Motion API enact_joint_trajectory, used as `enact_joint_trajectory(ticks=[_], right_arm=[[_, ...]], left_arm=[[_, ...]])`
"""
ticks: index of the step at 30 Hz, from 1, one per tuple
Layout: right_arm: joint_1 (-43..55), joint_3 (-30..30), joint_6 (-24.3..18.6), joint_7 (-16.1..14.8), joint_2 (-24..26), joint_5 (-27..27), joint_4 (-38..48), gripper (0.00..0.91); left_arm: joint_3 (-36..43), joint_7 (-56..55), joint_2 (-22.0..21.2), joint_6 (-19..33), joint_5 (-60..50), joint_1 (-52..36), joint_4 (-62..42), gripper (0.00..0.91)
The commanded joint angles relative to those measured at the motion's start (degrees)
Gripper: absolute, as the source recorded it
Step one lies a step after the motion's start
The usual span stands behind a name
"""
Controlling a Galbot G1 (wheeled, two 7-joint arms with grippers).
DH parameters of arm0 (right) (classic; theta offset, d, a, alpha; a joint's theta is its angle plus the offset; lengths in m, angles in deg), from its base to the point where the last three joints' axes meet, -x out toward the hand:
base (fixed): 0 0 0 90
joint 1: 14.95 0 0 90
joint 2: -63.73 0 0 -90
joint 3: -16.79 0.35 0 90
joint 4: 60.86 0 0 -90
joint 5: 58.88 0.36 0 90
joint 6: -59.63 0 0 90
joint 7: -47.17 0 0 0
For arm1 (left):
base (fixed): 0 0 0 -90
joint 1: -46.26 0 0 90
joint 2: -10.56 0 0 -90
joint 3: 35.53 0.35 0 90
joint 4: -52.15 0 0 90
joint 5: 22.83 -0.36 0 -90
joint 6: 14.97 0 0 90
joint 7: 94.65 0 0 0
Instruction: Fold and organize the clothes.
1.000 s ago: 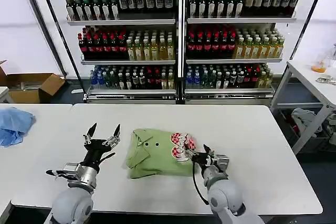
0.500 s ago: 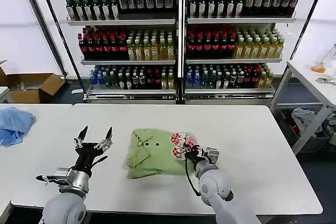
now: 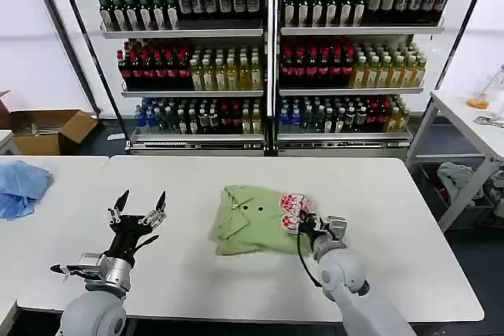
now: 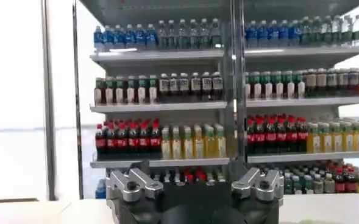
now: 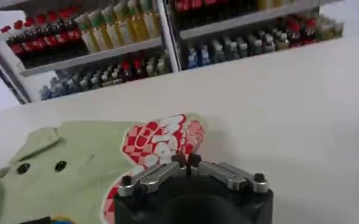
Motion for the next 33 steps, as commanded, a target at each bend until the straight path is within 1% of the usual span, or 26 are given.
enact_joint_trajectory(ticks=[1, 2, 3, 4, 8, 10, 11, 12, 13, 15, 16, 18, 19, 22, 25, 27, 33], right_arm=[[-5.94, 5.20, -0.62, -10.44, 8.72, -11.22, -7.75, 0.907], [-6.95, 5.47, -1.38, -11.14, 9.01, -13.62, -8.45, 0.907], [-7.65, 5.77, -3.08, -11.62, 9.25, -16.57, -8.88, 0.907], [-8.62, 6.22, -3.84, -11.72, 9.50, -17.91, -9.54, 0.907], [-11.08, 7.59, -6.63, -11.63, 10.15, -25.23, -10.24, 0.907], [-12.55, 8.60, -9.44, -10.87, 10.37, -29.37, -10.01, 0.907], [-13.18, 9.32, -11.17, -10.32, 10.30, -29.95, -10.28, 0.907], [-13.81, 9.61, -11.55, -9.69, 10.17, -29.95, -10.67, 0.907], [-15.58, 11.15, -13.95, -8.87, 10.00, -29.82, -12.42, 0.907], [-17.43, 13.01, -15.44, -8.57, 9.78, -30.10, -14.83, 0.907], [-19.99, 14.30, -16.47, -8.28, 9.46, -30.06, -17.32, 0.907], [-22.87, 16.03, -17.19, -8.42, 9.07, -30.11, -19.62, 0.907], [-25.94, 17.93, -19.17, -8.90, 8.63, -30.18, -22.28, 0.907], [-31.09, 20.69, -20.67, -9.72, 7.92, -30.32, -26.06, 0.907], [-34.79, 23.14, -21.19, -10.49, 7.38, -29.89, -28.29, 0.907], [-36.46, 23.75, -21.24, -10.52, 6.91, -30.06, -28.95, 0.907], [-39.93, 24.07, -23.46, -10.05, 4.96, -32.91, -30.14, 0.907]], left_arm=[[0.86, 0.10, -0.34, -0.21, -0.33, -0.17, 0.24, 0.907], [0.98, 0.11, -0.49, -0.29, -0.38, -0.26, 0.28, 0.907], [1.13, 0.12, -0.56, -0.34, -0.39, -0.41, 0.33, 0.907], [1.23, 0.10, -0.61, -0.43, -0.40, -0.49, 0.38, 0.907], [1.75, 0.14, -0.73, -0.60, -0.52, -0.84, 0.58, 0.907], [1.98, 0.15, -0.89, -0.67, -0.66, -1.00, 0.71, 0.907], [2.05, 0.17, -0.94, -0.67, -0.71, -1.02, 0.78, 0.907], [2.08, 0.16, -0.98, -0.67, -0.77, -1.00, 0.83, 0.907], [2.22, 0.25, -1.05, -0.66, -0.85, -0.80, 1.06, 0.907], [2.28, 0.47, -1.03, -0.64, -0.91, -0.46, 1.35, 0.907], [2.34, 0.64, -1.01, -0.60, -0.92, -0.25, 1.49, 0.907], [2.36, 0.84, -0.99, -0.58, -0.90, 0.01, 1.62, 0.907], [2.41, 1.12, -0.92, -0.61, -0.86, 0.42, 1.87, 0.907], [2.58, 1.76, -0.84, -0.68, -0.83, 1.08, 2.35, 0.907], [2.73, 2.24, -0.86, -0.99, -0.81, 1.69, 2.81, 0.907], [2.77, 2.45, -0.90, -1.20, -0.78, 1.89, 2.91, 0.907], [2.73, 3.25, -1.11, -2.10, -0.93, 3.02, 3.86, 0.907]])
